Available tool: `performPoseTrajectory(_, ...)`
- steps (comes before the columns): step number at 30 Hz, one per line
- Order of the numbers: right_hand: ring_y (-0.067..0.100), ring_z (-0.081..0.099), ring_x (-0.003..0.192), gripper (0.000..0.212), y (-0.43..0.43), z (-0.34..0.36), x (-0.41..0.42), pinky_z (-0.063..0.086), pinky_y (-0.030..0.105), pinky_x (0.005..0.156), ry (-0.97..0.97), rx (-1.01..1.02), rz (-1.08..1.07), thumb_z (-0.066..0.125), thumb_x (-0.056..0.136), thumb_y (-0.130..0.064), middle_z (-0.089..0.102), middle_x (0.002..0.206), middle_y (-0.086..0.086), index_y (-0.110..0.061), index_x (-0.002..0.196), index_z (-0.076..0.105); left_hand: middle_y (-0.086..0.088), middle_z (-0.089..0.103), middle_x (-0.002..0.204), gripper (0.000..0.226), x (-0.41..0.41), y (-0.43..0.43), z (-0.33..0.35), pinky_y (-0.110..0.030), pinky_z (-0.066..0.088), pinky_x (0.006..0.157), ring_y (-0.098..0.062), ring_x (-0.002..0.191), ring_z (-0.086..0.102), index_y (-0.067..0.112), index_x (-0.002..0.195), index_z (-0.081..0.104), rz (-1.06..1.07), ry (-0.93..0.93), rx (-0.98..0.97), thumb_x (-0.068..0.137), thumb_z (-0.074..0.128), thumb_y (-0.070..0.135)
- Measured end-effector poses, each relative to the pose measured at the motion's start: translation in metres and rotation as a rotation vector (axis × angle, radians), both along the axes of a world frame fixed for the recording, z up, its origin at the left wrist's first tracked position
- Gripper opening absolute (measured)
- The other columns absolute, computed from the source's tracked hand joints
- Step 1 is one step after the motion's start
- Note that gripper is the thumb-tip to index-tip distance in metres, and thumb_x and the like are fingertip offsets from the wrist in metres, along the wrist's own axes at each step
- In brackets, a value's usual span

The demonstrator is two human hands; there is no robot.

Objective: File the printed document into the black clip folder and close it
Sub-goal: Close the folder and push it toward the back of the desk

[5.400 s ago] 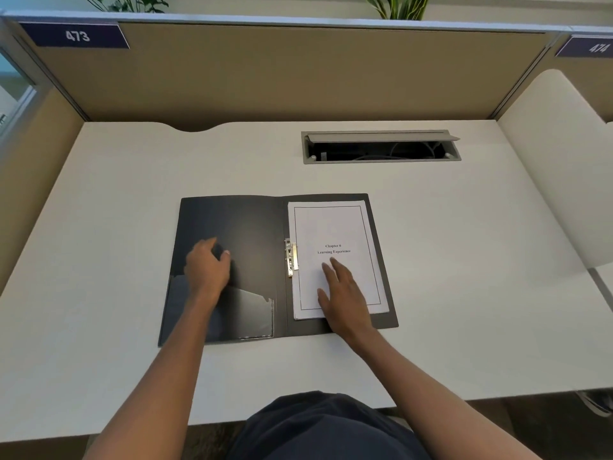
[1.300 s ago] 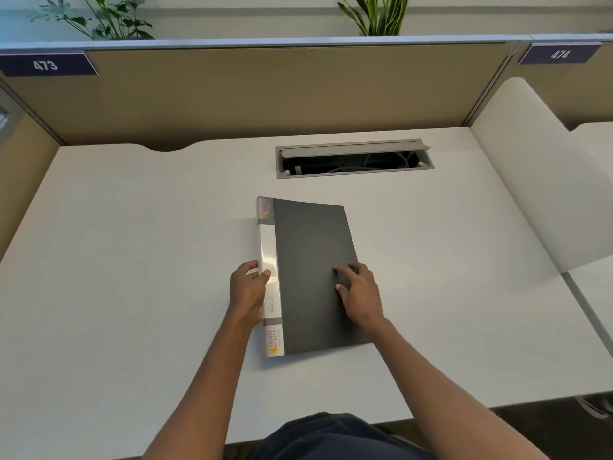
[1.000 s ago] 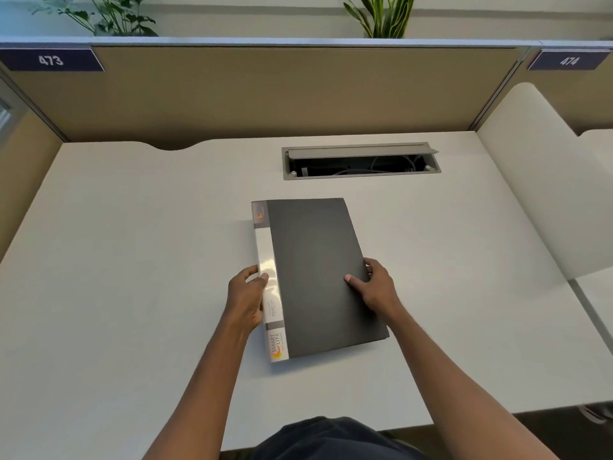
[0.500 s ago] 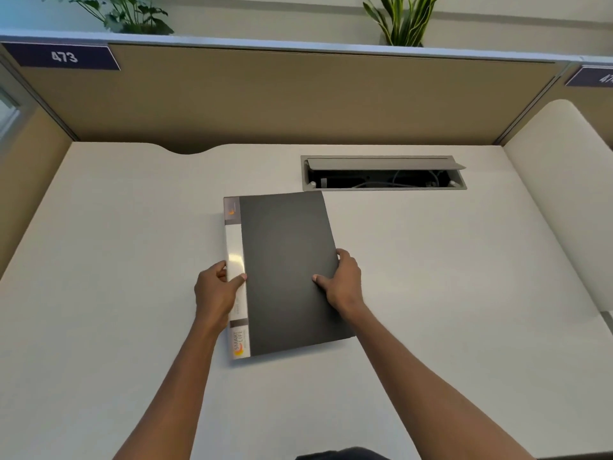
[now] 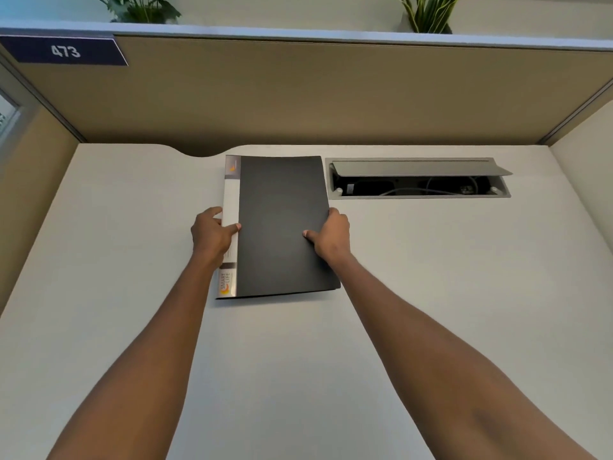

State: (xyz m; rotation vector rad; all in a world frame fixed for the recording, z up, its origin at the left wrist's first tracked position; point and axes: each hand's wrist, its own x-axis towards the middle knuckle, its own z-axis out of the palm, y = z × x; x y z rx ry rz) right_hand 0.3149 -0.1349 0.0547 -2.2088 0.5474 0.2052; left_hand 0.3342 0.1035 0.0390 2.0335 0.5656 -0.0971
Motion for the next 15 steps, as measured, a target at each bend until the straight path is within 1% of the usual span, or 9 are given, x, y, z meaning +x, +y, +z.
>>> performPoseTrajectory(2,0.035,0.058,0.123,0.063,0.003,0.0,0.018,0.047,0.039,0.106,0.015,-0.016,0.001,0.085,0.082,-0.022,0.053,0.134,0.017,-0.004,0.133,0.052,-0.018,0.069,0.132,0.062,0.019,0.001,0.002,-0.037,0.054,0.092,-0.036,0.115,0.069,0.009,0.141,0.058,-0.013,0.004,0.015,0.085,0.083,0.015)
performPoseTrajectory(5,0.036,0.057,0.126,0.065,0.006,-0.002,0.04,0.048,0.041,0.108,0.038,-0.038,0.006,0.085,0.083,-0.023,0.052,0.136,0.018,-0.002,0.135,0.051,-0.017,0.063,0.14,0.064,0.042,-0.001,0.002,-0.047,0.055,0.104,-0.037,0.123,0.065,0.008,0.146,0.054,-0.031,0.023,0.04,0.088,0.08,0.017)
performPoseTrajectory(7,0.036,0.056,0.127,0.066,0.006,-0.006,0.05,0.047,0.042,0.109,0.052,-0.052,0.009,0.085,0.083,-0.024,0.051,0.138,0.019,-0.002,0.135,0.05,-0.017,0.06,0.144,0.063,0.053,-0.003,-0.001,-0.05,0.053,0.107,-0.039,0.127,0.062,0.009,0.147,0.052,-0.04,0.036,0.06,0.09,0.078,0.019)
performPoseTrajectory(12,0.037,0.053,0.129,0.066,0.01,-0.017,0.058,0.046,0.043,0.11,0.094,-0.097,0.021,0.082,0.086,-0.025,0.046,0.139,0.018,-0.003,0.137,0.047,-0.016,0.06,0.146,0.063,0.062,-0.004,-0.01,-0.049,0.052,0.108,-0.039,0.129,0.062,0.006,0.146,0.053,-0.075,0.038,0.141,0.09,0.078,0.021)
performPoseTrajectory(15,0.036,0.048,0.131,0.064,0.014,-0.024,0.055,0.044,0.044,0.111,0.053,-0.164,0.034,0.078,0.089,-0.023,0.043,0.139,0.017,-0.002,0.139,0.045,-0.017,0.062,0.142,0.058,0.059,-0.006,-0.016,-0.045,0.054,0.106,-0.039,0.126,0.064,0.003,0.14,0.059,-0.069,0.01,0.218,0.089,0.079,0.023)
